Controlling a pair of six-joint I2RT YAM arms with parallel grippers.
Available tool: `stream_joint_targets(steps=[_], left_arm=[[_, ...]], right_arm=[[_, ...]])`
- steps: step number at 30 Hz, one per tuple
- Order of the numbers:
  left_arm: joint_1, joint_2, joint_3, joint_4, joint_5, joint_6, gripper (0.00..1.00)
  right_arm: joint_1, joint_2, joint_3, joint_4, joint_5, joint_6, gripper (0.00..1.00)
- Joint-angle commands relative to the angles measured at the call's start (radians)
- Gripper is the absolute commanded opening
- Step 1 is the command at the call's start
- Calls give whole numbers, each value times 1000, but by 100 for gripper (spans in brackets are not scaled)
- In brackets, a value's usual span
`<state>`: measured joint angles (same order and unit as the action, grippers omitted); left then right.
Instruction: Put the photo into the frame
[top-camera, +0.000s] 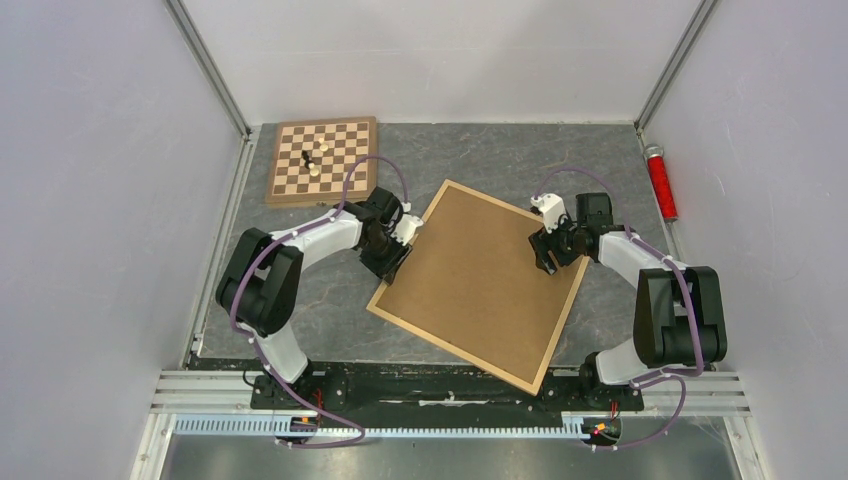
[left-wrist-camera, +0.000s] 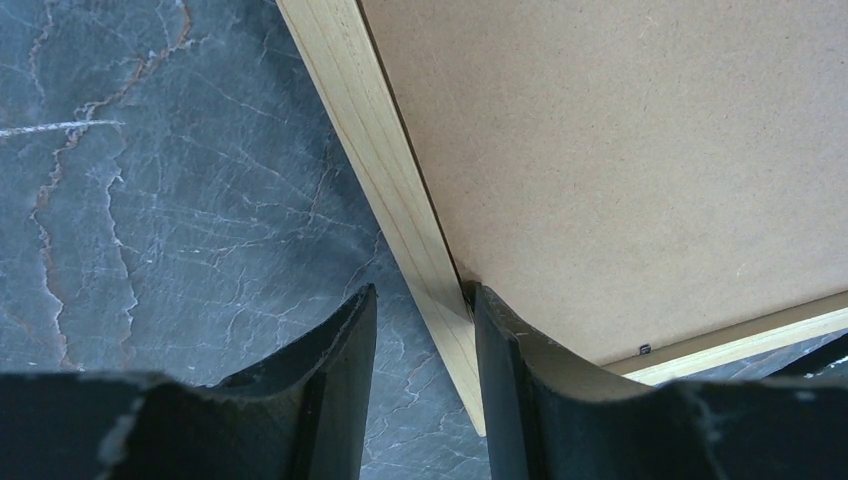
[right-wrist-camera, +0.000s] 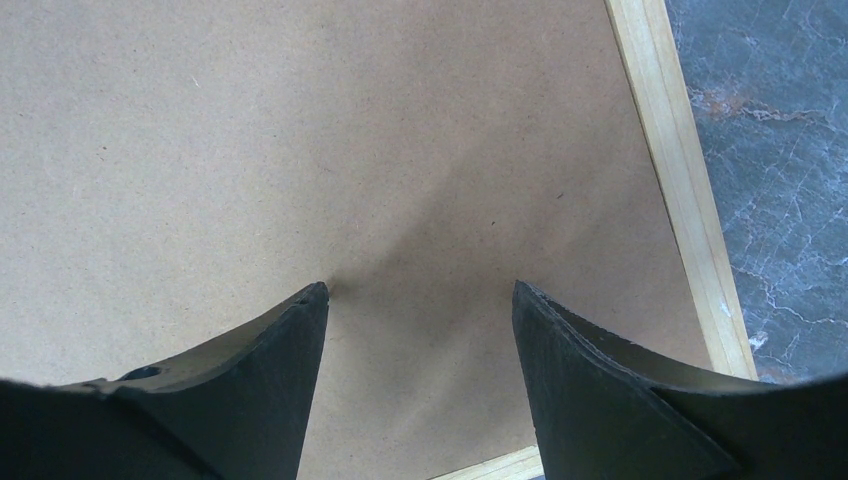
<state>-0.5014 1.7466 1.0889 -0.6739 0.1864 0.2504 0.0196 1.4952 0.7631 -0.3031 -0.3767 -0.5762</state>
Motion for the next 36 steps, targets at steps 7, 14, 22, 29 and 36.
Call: stream_joint_targets(steps=[7, 14, 22, 29, 36], left_arm=[[-3, -47, 34, -6, 55, -39, 47], [6, -57, 55, -27, 14, -42, 46], [12, -36, 49, -14, -21, -36, 46], [12, -19, 49, -5, -17, -33, 45], [11, -4, 45, -4, 11, -44, 45]], right_arm=[[2, -12, -10, -6, -9, 6, 70], [2, -15, -13, -5, -12, 6, 71], [2, -20, -18, -4, -11, 5, 70], [1, -20, -18, -5, -9, 7, 70], [1, -19, -19, -5, -9, 7, 70]])
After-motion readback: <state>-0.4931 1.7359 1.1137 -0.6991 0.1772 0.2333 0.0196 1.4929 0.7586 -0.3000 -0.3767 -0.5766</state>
